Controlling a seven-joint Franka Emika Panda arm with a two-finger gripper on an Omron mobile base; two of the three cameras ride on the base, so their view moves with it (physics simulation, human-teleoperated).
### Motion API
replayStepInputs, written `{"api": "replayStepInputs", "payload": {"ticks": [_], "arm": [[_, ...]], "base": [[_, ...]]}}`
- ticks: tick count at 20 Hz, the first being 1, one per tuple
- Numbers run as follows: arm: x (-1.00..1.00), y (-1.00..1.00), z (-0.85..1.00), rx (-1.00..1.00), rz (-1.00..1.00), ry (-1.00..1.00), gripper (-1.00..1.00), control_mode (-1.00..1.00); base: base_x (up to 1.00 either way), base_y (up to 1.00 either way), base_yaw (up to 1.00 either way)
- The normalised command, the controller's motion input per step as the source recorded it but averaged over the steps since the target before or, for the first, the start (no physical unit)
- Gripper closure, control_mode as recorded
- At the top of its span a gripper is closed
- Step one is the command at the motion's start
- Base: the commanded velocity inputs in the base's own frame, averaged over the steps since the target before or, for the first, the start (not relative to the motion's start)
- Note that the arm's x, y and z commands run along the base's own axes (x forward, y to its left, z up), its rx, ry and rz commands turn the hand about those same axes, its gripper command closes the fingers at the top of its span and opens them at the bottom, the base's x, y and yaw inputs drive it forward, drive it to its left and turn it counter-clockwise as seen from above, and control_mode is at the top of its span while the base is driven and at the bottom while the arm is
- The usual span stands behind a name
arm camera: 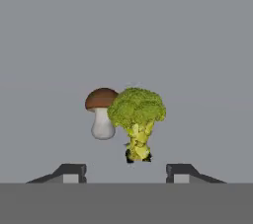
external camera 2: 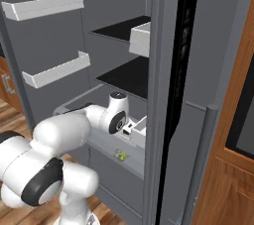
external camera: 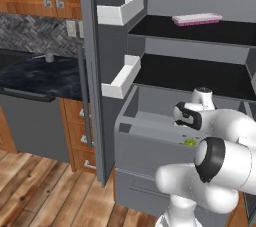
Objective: Place the broccoli and mushroom inside the fridge drawer. Close the drawer after placing the vegetables.
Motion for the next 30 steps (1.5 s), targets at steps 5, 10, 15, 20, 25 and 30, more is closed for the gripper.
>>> {"api": "replayStepInputs", "payload": {"ticks": [5,10,15,20,25,30], "arm": [[-0.32,0.0,-0.02,0.0,0.01,-0.15,-1.0,-1.0],[0.0,0.0,0.64,-0.01,0.0,-0.15,-1.0,-1.0],[0.1,0.01,1.0,-0.05,0.0,-0.11,-1.0,-1.0],[-0.26,0.42,0.79,0.0,0.0,-0.07,-1.0,-1.0],[-0.72,0.72,0.46,0.0,0.0,-0.06,-1.0,-1.0],[-0.89,0.7,0.18,0.0,0.0,0.0,-1.0,-1.0]], "base": [[0.0,0.0,0.0],[0.0,0.0,0.0],[0.0,0.0,0.0],[0.0,0.0,0.0],[0.0,0.0,0.0],[0.0,0.0,0.0]]}}
